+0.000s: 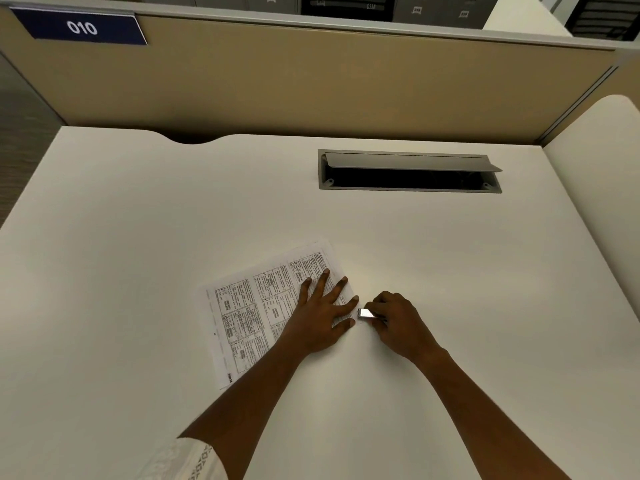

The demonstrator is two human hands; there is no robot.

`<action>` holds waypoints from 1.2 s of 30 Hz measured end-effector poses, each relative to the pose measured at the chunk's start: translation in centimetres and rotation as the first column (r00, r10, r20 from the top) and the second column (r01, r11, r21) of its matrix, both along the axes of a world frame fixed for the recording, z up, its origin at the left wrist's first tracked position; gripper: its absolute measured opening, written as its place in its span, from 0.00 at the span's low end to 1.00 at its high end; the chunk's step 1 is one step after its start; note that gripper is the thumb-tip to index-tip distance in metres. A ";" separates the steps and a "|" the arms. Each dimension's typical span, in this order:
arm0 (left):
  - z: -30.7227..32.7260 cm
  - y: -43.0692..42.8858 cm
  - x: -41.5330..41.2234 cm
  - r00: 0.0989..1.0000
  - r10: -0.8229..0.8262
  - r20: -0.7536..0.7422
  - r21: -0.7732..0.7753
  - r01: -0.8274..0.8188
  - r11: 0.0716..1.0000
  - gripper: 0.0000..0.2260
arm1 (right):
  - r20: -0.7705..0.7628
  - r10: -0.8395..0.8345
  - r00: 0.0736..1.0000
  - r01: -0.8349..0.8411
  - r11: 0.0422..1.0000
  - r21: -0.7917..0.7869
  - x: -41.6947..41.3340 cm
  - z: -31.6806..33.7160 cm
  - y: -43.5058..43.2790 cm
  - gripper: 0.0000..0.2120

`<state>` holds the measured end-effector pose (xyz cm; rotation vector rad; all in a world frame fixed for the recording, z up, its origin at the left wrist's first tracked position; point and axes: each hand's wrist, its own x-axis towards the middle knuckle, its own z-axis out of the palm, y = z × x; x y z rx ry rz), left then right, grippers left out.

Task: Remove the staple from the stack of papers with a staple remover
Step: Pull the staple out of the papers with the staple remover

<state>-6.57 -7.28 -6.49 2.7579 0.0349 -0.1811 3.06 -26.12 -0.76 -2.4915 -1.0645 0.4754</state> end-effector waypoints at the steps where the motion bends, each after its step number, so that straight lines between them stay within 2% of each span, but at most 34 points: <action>1: 0.0 0.0 0.0 1.000 0.006 -0.006 0.005 -0.006 1.000 0.24 | -0.003 0.004 1.000 -0.004 1.000 -0.006 0.0 0.1 0.1 0.07; 9: 0.1 0.0 0.1 0.999 0.005 -0.053 0.022 -0.004 1.000 0.24 | 0.056 0.033 0.998 -0.032 0.999 -0.024 -0.4 0.3 0.4 0.09; 16: 0.1 0.0 0.0 0.999 0.006 -0.050 0.026 -0.005 1.000 0.24 | 0.174 0.021 0.984 -0.027 0.999 0.033 -1.3 -0.2 0.0 0.11; 20: 0.1 0.0 -0.1 0.999 0.009 -0.053 0.043 -0.007 0.999 0.24 | 0.265 0.051 0.963 -0.072 0.995 0.071 -1.6 -0.6 -0.3 0.12; 25: 0.0 0.0 -0.2 0.999 0.003 -0.044 0.044 -0.001 0.999 0.24 | 0.358 0.140 0.923 -0.167 0.985 0.045 -1.7 -0.5 -0.5 0.12; 27: -0.1 0.0 -0.3 1.000 0.000 -0.030 0.051 0.002 0.999 0.24 | 0.332 0.142 0.932 -0.158 0.987 0.022 -1.5 -0.4 -0.4 0.12; 32: -0.3 -0.1 -0.5 0.999 0.025 0.020 0.031 -0.026 0.999 0.25 | 0.064 -0.056 0.996 0.054 0.998 0.037 -0.8 -0.1 -0.5 0.12; 36: -0.3 -0.4 -0.5 0.993 0.096 0.073 -0.063 -0.091 0.994 0.23 | 0.003 -0.056 0.998 0.056 0.998 0.040 -0.5 0.1 -0.6 0.09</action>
